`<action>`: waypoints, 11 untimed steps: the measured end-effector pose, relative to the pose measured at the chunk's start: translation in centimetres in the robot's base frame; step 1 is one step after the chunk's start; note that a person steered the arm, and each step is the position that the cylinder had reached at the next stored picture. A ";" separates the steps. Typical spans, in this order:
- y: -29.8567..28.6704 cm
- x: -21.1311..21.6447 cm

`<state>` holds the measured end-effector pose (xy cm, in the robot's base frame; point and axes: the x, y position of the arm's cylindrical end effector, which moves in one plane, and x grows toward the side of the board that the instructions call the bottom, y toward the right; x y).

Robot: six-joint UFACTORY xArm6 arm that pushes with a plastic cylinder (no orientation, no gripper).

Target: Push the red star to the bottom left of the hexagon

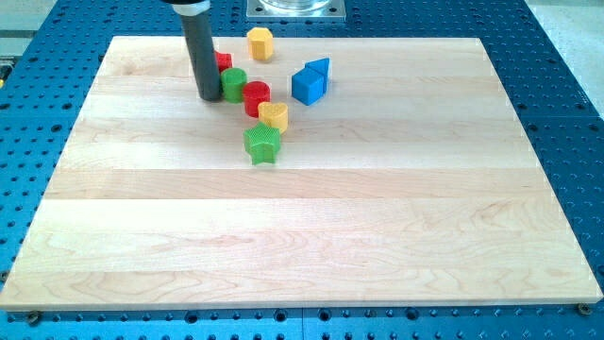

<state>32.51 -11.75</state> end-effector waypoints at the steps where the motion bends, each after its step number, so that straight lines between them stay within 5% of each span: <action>1: 0.0 0.1; 3: -7.4 -1.2; 9: -1.8 -5.9; 11: -1.8 -10.4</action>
